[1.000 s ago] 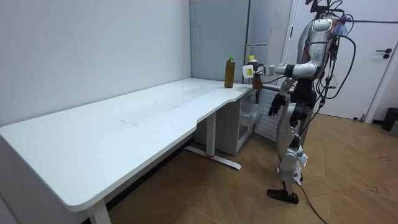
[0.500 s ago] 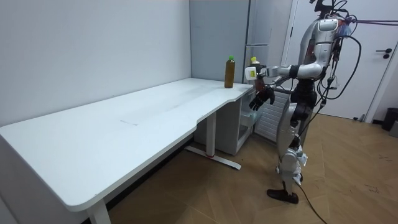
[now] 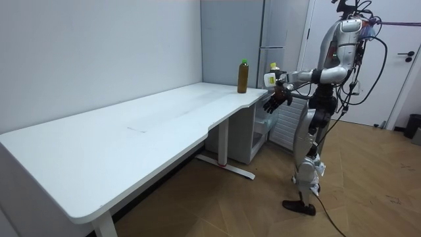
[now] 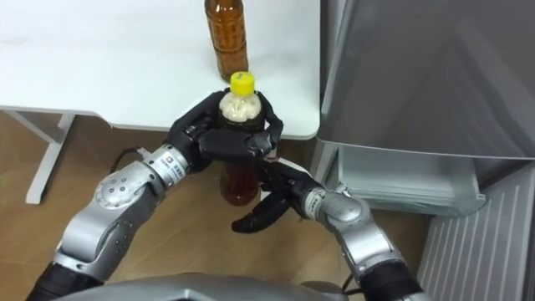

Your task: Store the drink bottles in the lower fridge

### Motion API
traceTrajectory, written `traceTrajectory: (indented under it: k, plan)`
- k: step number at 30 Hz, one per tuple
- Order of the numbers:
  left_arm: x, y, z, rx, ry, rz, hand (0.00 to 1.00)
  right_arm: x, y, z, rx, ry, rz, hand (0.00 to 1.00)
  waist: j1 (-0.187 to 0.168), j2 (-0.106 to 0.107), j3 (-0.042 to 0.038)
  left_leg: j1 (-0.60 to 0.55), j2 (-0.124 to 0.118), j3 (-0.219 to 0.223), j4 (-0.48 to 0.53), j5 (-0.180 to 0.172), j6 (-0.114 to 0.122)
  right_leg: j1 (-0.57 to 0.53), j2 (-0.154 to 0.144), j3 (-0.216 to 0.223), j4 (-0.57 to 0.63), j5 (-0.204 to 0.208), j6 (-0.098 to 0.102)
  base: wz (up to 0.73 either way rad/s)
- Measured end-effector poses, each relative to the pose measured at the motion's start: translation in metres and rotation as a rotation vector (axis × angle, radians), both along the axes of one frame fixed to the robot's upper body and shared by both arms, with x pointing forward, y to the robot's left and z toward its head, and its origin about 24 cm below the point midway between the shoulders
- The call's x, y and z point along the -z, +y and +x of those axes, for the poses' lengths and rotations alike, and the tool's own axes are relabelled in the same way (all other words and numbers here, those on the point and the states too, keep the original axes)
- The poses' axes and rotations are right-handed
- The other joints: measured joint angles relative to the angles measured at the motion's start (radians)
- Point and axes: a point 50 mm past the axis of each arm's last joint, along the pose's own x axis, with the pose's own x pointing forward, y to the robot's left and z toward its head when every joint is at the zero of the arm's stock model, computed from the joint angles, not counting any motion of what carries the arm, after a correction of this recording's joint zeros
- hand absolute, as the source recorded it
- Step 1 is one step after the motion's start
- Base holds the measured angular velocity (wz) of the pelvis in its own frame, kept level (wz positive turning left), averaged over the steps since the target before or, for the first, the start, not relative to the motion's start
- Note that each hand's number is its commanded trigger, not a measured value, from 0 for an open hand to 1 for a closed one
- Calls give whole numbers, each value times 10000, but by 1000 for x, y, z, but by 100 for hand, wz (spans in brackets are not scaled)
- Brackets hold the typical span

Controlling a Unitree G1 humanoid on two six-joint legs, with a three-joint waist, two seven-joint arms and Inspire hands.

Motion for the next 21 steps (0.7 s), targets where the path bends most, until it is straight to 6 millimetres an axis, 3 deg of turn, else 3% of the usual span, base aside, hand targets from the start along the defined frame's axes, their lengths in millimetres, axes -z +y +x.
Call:
traceTrajectory:
  k: [7,21]
  plan:
    - [1,0,0,48,-93,335,100,-2,3,0,-263,-159,276,0,-158,-69,86,-33,-1,-2,-20,-1,-1,-28,1,-9,-12,0,1,0]
    - [13,-1,-3,292,16,1430,100,-4,7,-3,-940,179,980,0,-186,-23,95,-173,2,-1,-43,-2,-2,-146,3,-37,-20,-1,1,0]
